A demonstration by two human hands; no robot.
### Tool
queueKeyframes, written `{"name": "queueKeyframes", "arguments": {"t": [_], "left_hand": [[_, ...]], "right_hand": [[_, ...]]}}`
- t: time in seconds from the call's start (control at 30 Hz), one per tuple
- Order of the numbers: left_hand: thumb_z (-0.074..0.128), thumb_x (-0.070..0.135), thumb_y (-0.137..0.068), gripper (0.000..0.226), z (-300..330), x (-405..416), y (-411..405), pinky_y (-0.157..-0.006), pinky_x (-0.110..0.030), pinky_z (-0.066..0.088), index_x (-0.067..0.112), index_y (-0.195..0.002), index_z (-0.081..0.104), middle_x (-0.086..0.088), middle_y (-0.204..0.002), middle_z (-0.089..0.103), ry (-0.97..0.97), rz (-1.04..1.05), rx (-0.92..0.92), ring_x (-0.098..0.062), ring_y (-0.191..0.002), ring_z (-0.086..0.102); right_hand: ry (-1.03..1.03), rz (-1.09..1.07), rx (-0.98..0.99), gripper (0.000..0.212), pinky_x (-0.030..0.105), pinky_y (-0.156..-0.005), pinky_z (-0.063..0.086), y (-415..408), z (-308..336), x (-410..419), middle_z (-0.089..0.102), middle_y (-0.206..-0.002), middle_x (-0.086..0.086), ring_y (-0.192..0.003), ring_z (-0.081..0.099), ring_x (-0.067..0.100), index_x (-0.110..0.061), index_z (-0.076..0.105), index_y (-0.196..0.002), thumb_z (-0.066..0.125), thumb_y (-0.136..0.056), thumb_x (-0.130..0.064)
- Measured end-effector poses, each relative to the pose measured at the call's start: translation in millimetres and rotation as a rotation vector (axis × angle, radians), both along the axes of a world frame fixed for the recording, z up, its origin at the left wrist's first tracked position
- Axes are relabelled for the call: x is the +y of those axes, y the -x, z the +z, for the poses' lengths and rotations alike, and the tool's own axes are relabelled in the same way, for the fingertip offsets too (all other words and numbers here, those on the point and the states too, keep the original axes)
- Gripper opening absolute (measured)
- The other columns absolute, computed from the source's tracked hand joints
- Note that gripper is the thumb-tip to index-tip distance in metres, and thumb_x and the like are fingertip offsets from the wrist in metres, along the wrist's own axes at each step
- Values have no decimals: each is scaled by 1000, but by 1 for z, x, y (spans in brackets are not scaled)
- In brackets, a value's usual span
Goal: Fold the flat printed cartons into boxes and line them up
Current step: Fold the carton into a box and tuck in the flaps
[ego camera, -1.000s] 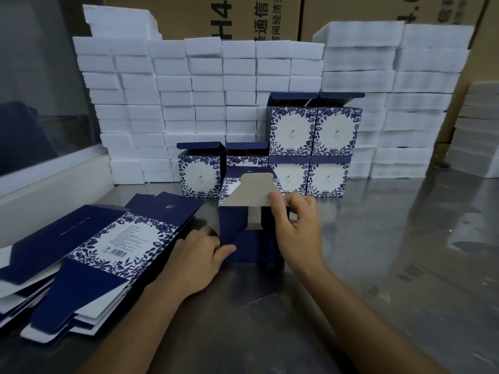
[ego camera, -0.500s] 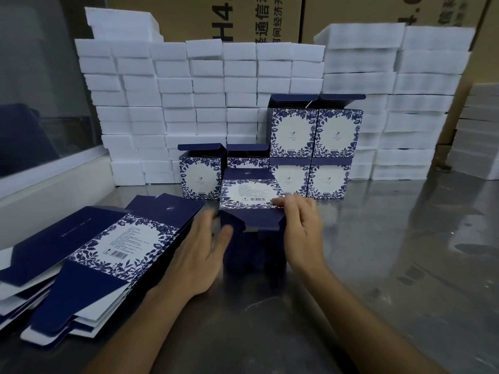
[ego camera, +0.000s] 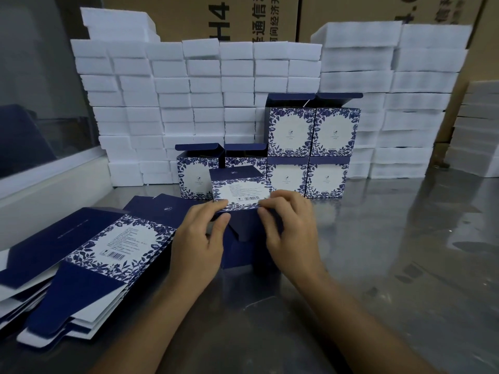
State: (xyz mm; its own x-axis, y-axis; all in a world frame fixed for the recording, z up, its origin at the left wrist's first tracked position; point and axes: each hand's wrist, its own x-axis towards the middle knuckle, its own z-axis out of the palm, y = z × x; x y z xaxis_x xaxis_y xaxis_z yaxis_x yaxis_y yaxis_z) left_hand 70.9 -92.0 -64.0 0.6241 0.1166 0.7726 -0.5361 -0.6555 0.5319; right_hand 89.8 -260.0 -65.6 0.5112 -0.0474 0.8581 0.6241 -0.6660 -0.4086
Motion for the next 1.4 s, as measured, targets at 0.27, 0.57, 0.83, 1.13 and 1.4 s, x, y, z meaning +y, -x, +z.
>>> {"name": "queueKeyframes", "arguments": {"t": [0.27,0.57,0.83,1.13,1.4], "left_hand": [[53,19,-94,22,5,-12,5,-76,-23,46,12,-103,72,0,-98,66,4,13,-93,-10,-88,60],[55,13,-96,17,6,-12,6,-72,-31,48,9,-101,71,-3,-95,66,-16,37,-100,-20,-85,64],[59,11,-95,14,5,-12,4,-70,-22,43,9,-101,71,-2,-96,66,-9,47,-100,-19,-78,63],[59,14,-96,13,5,-7,4,-68,-7,40,12,-105,69,3,-98,62,37,56,-49,3,-75,56],[68,18,-91,19,0,-7,4,-71,-30,50,15,-109,66,4,-96,56,41,79,-46,-10,-81,58]], "right_hand": [[136,-83,-37,14,54,-94,40,15,3,29,67,-107,-7,-102,62,22,-29,75,-99,62,-94,-27],[101,-100,-49,10,47,-87,40,11,3,26,66,-102,-9,-97,62,18,-29,74,-95,65,-93,-27],[-3,-7,-63,7,50,-75,49,0,1,11,64,-94,0,-91,59,24,-13,75,-90,71,-88,-19],[-201,63,41,12,18,-92,47,-2,-3,2,67,-113,6,-105,63,17,-6,75,-102,71,-92,-10],[-253,142,65,6,29,-78,53,-12,-5,-11,69,-91,-5,-88,65,14,-14,72,-95,68,-92,-10]]}}
